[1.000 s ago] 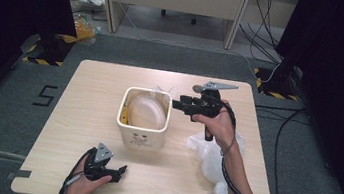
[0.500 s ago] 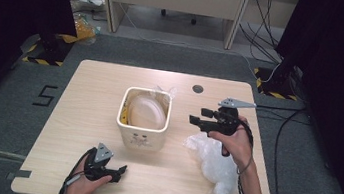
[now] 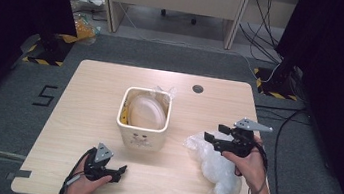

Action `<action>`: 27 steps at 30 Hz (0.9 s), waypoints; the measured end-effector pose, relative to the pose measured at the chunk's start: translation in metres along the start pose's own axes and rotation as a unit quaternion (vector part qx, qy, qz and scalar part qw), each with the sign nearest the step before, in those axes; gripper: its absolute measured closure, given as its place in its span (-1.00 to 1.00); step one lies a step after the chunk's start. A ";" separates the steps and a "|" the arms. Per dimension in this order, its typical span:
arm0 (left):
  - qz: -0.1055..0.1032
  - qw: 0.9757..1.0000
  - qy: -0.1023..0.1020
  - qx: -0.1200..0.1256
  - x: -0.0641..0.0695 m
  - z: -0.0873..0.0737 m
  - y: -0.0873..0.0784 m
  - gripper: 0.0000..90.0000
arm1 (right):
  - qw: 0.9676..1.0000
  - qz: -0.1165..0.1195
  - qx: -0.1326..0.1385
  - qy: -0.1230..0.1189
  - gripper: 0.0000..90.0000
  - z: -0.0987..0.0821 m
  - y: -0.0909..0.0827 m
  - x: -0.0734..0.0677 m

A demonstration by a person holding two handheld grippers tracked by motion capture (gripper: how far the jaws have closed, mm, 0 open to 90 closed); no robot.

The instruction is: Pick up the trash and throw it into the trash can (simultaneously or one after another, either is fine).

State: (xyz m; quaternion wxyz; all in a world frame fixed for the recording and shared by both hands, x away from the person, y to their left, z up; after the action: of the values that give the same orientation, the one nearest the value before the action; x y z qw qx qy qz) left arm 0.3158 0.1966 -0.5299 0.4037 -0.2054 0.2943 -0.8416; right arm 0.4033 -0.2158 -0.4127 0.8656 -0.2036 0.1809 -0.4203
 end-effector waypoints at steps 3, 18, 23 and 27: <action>0.000 1.000 0.000 0.000 0.000 0.000 0.000 -0.69 | 1.000 -0.012 0.005 0.003 -0.40 -0.007 -0.007 0.003; 0.001 1.000 -0.002 0.002 0.000 0.000 0.000 -0.69 | 0.998 -0.049 -0.033 -0.003 -0.54 -0.042 -0.041 0.018; 0.001 1.000 -0.002 0.001 0.000 0.000 0.000 -0.69 | 0.998 -0.047 -0.050 0.001 -0.58 -0.050 -0.037 0.021; 0.000 1.000 -0.002 0.002 0.000 0.000 0.000 -0.69 | 0.996 -0.055 -0.066 0.006 -0.61 -0.056 -0.027 0.029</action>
State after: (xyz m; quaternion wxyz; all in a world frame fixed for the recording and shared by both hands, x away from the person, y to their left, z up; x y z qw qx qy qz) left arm 0.3157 0.1965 -0.5300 0.4051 -0.2066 0.2922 -0.8413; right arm 0.3752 -0.2652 -0.4509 0.8250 -0.2671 0.2018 -0.4554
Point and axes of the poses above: each handheld gripper's, and its own axes: y roughly forward along the jaws, z roughly out of its top, x roughly to its right, the point moved 1 cm from there along y, roughly forward along the jaws, and after that the axes turned 7 degrees about -z, right-handed, at the moved point
